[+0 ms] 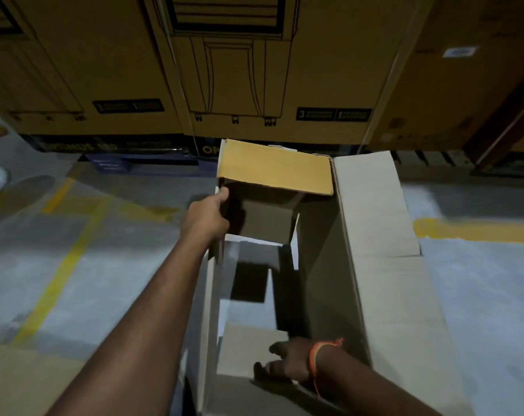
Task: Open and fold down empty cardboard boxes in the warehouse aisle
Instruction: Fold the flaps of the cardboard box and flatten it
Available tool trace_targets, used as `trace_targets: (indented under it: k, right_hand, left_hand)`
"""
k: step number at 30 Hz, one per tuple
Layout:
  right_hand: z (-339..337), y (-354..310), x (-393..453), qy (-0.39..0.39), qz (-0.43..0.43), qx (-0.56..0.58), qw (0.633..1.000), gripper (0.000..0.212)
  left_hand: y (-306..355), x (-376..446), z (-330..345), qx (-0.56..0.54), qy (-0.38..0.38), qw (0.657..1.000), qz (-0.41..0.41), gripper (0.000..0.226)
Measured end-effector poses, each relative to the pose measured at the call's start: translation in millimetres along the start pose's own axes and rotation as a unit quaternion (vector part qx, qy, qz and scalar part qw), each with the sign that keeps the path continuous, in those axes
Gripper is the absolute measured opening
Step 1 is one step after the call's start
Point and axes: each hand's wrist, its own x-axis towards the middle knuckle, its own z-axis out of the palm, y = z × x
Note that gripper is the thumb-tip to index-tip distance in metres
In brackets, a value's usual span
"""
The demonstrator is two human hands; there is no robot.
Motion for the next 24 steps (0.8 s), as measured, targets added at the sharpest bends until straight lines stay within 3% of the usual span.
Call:
trace_targets:
  k: [3, 6, 9, 12, 14, 17, 18, 19, 21, 24]
  right_hand:
    - [-6.1, 13.4, -20.5, 0.079, -0.068, 0.056, 0.993, 0.065]
    - [-24.4, 30.4, -45.4, 0.2, -0.066, 0.068, 0.975, 0.054]
    - [-32.1, 44.8, -65.8, 0.316, -0.077, 0.076, 0.943, 0.045]
    - [-30.6, 62.7, -85.5, 0.405, -0.058, 0.078, 0.909, 0.04]
    - [-24.5, 77.7, -102.2, 0.444, -0.016, 0.095, 0.891, 0.042]
    - [-16.3, 104.5, -117.8, 0.49, 0.069, 0.141, 0.857, 0.055]
    - [-13.2, 113.1, -122.8, 0.495, 0.103, 0.162, 0.847, 0.06]
    - [-10.5, 120.5, -130.0, 0.491, 0.139, 0.189, 0.839, 0.064]
    - [-4.1, 134.8, -141.6, 0.48, 0.189, 0.277, 0.81, 0.07]
    - [-0.5, 148.1, -147.4, 0.466, 0.162, 0.405, 0.77, 0.063]
  left_hand:
    - [-7.4, -7.5, 13.9, -0.077, -0.011, 0.997, 0.028, 0.078]
    - [-27.1, -32.4, 29.7, -0.136, -0.034, 0.99, -0.007, 0.07]
    - [-48.9, -70.2, 39.5, -0.087, -0.07, 0.988, -0.104, 0.046]
    - [-65.4, -110.4, 41.4, -0.171, -0.121, 0.953, -0.219, 0.043]
    - [-66.8, -141.8, 27.3, -0.214, -0.137, 0.933, -0.254, 0.055]
    - [-72.9, -175.8, 10.7, -0.249, -0.056, 0.924, -0.284, 0.094]
    - [-75.8, -183.5, 7.4, -0.286, -0.055, 0.905, -0.309, 0.097]
    - [-69.5, -198.5, 0.0, -0.311, -0.068, 0.885, -0.339, 0.082]
    - [-58.1, -225.0, -4.0, -0.327, -0.149, 0.855, -0.374, 0.029]
    - [-52.7, -248.5, 8.5, -0.341, -0.256, 0.83, -0.359, 0.023]
